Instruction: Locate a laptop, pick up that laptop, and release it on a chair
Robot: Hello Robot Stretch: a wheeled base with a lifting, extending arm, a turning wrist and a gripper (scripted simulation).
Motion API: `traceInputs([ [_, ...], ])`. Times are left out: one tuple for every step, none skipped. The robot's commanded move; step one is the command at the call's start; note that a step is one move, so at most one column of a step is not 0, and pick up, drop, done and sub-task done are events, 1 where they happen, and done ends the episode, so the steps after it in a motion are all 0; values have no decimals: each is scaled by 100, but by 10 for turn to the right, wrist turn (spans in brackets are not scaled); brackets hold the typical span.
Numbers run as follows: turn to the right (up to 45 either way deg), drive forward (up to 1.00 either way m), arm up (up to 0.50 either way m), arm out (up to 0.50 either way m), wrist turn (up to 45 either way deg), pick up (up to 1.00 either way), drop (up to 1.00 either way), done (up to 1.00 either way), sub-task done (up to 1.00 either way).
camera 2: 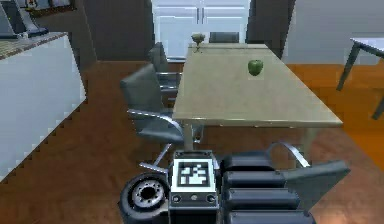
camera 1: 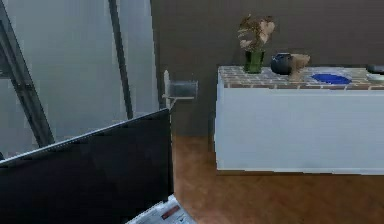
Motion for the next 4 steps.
traceInputs([
  [420, 0, 0, 0, 0, 0, 0, 0, 0],
  [0, 100, 0, 0, 0, 0, 0, 0, 0],
  [30, 0, 0, 0, 0, 0, 0, 0, 0],
  [0, 50, 0, 0, 0, 0, 0, 0, 0],
])
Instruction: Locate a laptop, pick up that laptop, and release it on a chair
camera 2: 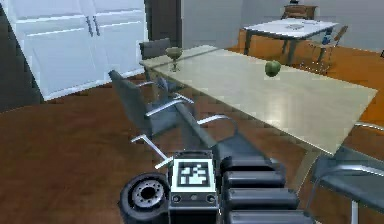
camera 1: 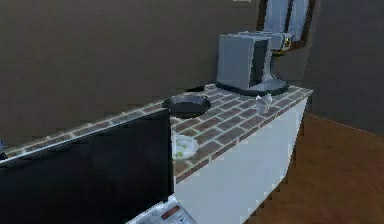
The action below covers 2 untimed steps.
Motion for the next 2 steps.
traceInputs([
  [450, 0, 0, 0, 0, 0, 0, 0, 0],
  [0, 100, 0, 0, 0, 0, 0, 0, 0],
])
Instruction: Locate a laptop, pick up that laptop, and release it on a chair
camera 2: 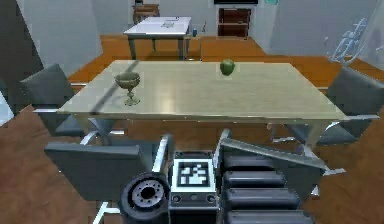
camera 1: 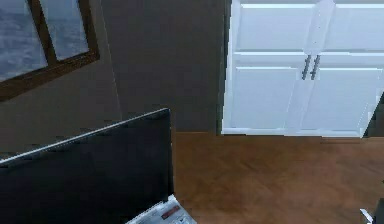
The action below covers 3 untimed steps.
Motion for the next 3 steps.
traceInputs([
  [30, 0, 0, 0, 0, 0, 0, 0, 0],
  [0, 80, 0, 0, 0, 0, 0, 0, 0],
  [450, 0, 0, 0, 0, 0, 0, 0, 0],
])
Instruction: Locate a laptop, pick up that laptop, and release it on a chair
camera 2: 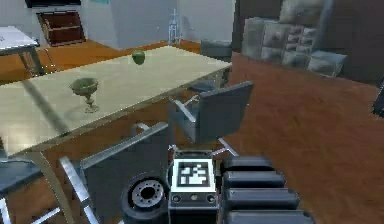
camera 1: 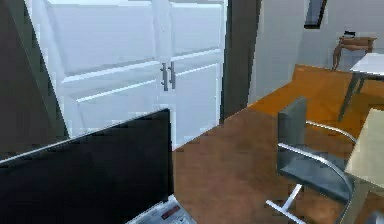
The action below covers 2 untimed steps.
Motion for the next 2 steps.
traceInputs([
  [240, 0, 0, 0, 0, 0, 0, 0, 0],
  [0, 90, 0, 0, 0, 0, 0, 0, 0],
])
